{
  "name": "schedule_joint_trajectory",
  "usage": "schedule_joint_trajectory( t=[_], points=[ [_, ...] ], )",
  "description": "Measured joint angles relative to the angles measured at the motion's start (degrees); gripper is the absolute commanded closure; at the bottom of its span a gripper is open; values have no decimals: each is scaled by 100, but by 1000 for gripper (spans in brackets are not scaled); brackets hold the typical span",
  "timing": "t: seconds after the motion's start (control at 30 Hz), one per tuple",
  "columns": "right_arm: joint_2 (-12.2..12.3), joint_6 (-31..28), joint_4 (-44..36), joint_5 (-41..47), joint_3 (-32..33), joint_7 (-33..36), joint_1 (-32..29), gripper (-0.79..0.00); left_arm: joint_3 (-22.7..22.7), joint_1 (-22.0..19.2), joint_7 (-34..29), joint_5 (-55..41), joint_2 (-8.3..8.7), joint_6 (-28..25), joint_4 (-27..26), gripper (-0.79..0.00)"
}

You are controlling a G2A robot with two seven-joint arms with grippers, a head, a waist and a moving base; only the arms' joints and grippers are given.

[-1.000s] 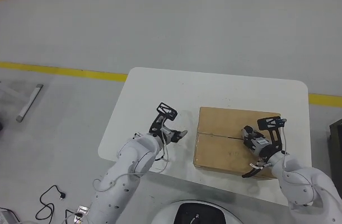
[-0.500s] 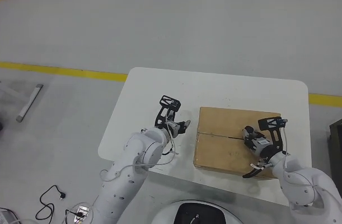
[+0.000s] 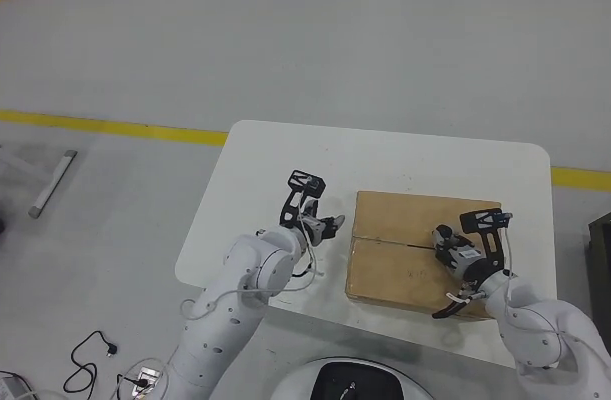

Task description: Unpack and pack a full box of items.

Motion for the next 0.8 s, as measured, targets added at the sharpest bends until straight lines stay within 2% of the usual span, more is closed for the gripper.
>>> schedule_joint_trajectory(
  t=[0.1, 0.23, 0.3, 0.4, 0.8],
  points=[
    [-3, 2, 3, 5, -2, 1, 5, 0, 77, -33, 6, 60, -5, 46, 45, -514],
    [-8, 7, 7, 14, -1, -12, 12, 0, 51, -150, 56, 87, -6, 122, 212, -366],
    [-10, 7, 6, 17, 0, -20, 15, 0, 29, -177, 70, 84, -3, 126, 273, -323],
    [-14, 6, 6, 31, 0, -19, 27, 0, -1, -189, 97, 84, 1, 146, 345, -6],
    [-28, 1, 22, 42, -17, -15, 63, 0, -11, -144, 220, 649, 38, 153, 318, 0]
  ],
)
